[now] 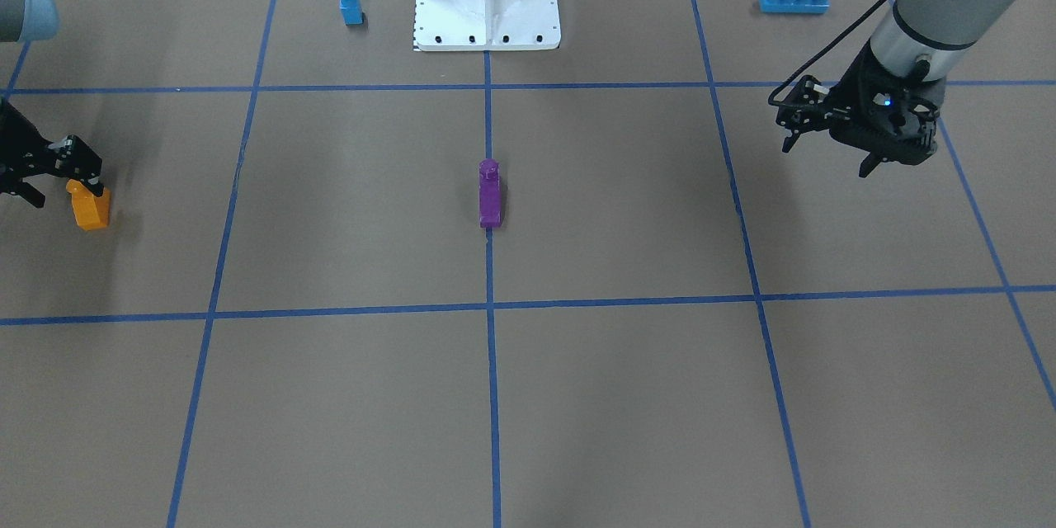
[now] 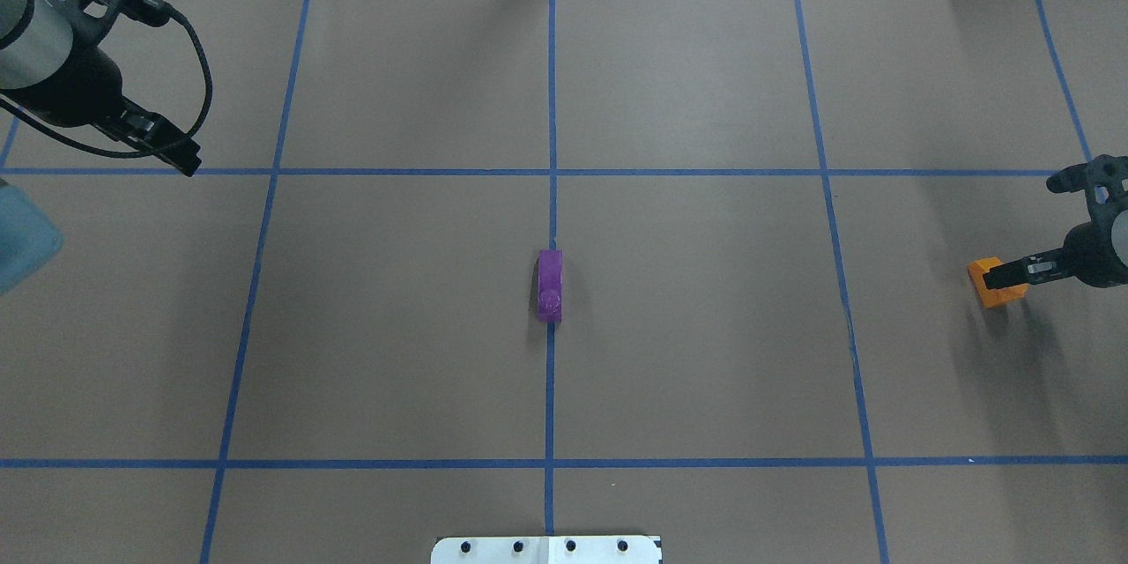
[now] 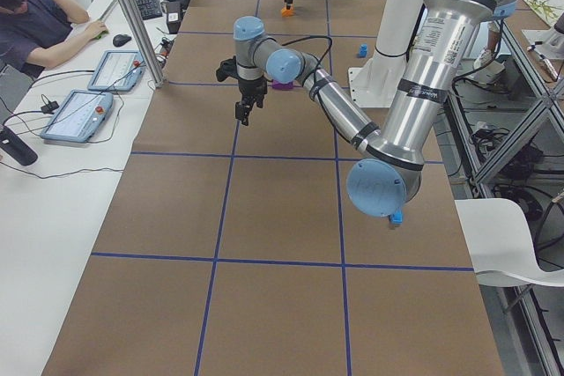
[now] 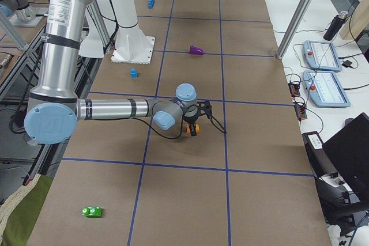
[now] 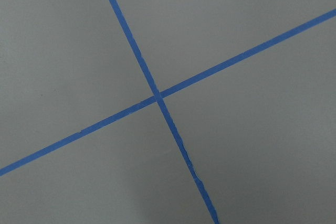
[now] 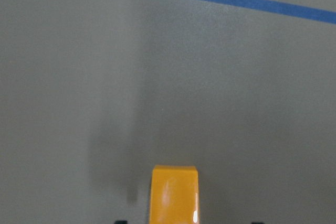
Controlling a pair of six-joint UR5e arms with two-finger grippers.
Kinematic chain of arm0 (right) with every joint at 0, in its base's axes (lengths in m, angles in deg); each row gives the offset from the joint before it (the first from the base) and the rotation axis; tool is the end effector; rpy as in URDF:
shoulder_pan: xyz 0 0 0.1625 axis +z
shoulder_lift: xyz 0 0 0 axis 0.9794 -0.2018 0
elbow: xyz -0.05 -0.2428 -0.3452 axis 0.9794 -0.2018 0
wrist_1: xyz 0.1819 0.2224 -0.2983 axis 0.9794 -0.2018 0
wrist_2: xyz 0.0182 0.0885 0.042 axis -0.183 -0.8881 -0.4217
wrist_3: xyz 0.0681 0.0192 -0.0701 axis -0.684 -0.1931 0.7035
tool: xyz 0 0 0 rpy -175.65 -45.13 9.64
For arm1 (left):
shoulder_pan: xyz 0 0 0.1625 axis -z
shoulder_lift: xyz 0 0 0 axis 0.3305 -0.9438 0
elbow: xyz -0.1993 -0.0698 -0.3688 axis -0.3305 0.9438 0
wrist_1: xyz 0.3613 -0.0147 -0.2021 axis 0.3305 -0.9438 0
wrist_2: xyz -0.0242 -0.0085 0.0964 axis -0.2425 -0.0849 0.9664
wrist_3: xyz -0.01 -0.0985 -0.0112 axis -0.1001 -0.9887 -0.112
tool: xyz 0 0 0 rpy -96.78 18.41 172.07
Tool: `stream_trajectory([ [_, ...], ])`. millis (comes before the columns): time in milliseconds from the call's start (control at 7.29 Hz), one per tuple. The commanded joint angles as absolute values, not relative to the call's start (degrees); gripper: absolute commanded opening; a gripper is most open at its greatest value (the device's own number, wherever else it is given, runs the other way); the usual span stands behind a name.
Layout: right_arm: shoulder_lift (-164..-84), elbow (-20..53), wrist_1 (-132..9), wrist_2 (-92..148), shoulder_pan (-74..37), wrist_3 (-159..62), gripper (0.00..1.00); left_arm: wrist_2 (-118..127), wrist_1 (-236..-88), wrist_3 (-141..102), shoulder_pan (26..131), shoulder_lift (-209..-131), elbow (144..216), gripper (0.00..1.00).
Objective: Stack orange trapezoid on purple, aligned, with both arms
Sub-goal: 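Grasp the orange trapezoid block with the right gripper and lift it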
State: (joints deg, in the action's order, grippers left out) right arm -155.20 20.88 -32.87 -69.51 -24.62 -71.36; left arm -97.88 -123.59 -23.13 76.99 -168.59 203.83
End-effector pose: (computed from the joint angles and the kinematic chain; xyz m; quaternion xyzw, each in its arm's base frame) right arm -0.1948 -0.4057 0.6131 0.0949 -0.3873 -0.0607 0.9151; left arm 0.2265 -0.5040 0.3155 0.1134 0.3621 0.1916 0.9052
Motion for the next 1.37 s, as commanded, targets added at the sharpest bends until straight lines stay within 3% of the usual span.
stream_trajectory([
  [0, -155.2, 20.8, -32.9, -69.0, -26.1, -71.4, 0.56, -97.9, -123.6, -23.4, 77.0, -168.7, 203.8, 1.0],
  [412, -155.2, 20.8, -33.0, -69.0, -26.6, -71.3, 0.35, -97.9, -123.7, -23.4, 77.0, -168.3, 203.7, 1.0],
  [549, -155.2, 20.8, -33.0, -69.0, -26.7, -71.3, 0.11, -97.9, -123.7, -23.4, 77.0, -168.2, 203.8, 1.0],
  [686, -155.0, 21.0, -33.1, -69.0, -26.8, -71.3, 0.0, -97.9, -123.7, -23.4, 77.0, -168.2, 203.8, 1.0],
  [1235, -142.4, 24.5, -44.7, -69.7, -26.8, -72.9, 0.0, -98.0, -124.6, -23.4, 77.2, -166.3, 203.8, 1.0],
])
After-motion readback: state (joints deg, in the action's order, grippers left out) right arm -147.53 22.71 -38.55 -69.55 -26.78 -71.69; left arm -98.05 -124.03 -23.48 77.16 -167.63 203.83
